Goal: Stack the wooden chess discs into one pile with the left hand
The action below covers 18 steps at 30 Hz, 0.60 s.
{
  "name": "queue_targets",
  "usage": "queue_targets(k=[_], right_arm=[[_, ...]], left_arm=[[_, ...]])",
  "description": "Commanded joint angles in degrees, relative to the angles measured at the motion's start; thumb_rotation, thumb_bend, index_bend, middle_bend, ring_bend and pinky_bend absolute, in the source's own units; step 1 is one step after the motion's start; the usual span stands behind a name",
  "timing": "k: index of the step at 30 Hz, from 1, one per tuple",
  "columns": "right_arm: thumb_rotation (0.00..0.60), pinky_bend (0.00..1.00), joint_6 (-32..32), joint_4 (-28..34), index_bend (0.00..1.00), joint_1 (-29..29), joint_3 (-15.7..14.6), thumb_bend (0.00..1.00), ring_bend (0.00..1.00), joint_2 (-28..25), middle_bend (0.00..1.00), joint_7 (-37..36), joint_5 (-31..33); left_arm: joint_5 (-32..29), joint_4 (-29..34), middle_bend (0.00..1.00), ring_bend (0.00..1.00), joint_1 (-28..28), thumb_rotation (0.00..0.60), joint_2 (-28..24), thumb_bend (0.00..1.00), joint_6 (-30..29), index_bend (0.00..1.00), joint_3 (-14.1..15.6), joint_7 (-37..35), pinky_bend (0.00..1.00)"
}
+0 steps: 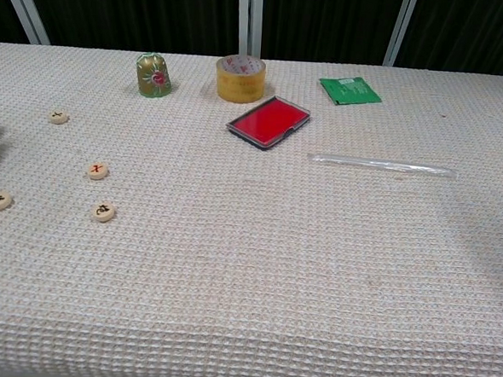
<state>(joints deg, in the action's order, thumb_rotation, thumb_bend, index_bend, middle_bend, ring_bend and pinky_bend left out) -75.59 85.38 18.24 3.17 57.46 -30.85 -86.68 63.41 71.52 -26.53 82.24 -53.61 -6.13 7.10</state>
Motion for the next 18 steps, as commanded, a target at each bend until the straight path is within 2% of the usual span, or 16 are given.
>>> queue_targets(k=[1,6,10,14,18], right_arm=[[0.600,0.00,0.00,-0.21,0.00,-0.21,0.05,0.26,0.00,0.10,0.10,-0.27,-0.04],[0.600,0.00,-0.30,-0.64,0.00,-0.66,0.24,0.26,0.00,0.35,0.10,-0.71,-0.11],[0.600,0.00,-0.17,-1.04,0.00,-0.84,0.31,0.26,0.00,0.54,0.10,-0.93,-0.25],[0.600,0.00,0.10,-1.36,0.00,-0.95,0.42,0.26,0.00,0.60,0.10,-1.16,-0.19],[0.600,0.00,0.06,-1.51,0.00,-1.20,0.57,0.26,0.00,0.54,0.10,-1.34,-0.07]], left_arm=[[0.19,0.41,0.14,0.11,-0.03,0.600,-0.22,0.39,-0.51,0.52,-0.40,-0.23,0.18],[1.98,4.07,0.15,0.11,-1.04,0.600,-2.31,0.39,-2.23,0.53,-2.31,-1.20,0.18],[2.10,5.90,0.15,0.11,-4.23,0.600,-2.95,0.39,-1.05,0.53,-4.62,0.52,0.18],[-0.56,3.20,0.15,0.11,-8.50,0.600,-0.55,0.39,2.50,0.52,-6.87,2.94,0.18],[-4.20,-2.76,0.15,0.11,-12.50,0.600,3.06,0.39,7.20,0.52,-7.73,5.50,0.18]])
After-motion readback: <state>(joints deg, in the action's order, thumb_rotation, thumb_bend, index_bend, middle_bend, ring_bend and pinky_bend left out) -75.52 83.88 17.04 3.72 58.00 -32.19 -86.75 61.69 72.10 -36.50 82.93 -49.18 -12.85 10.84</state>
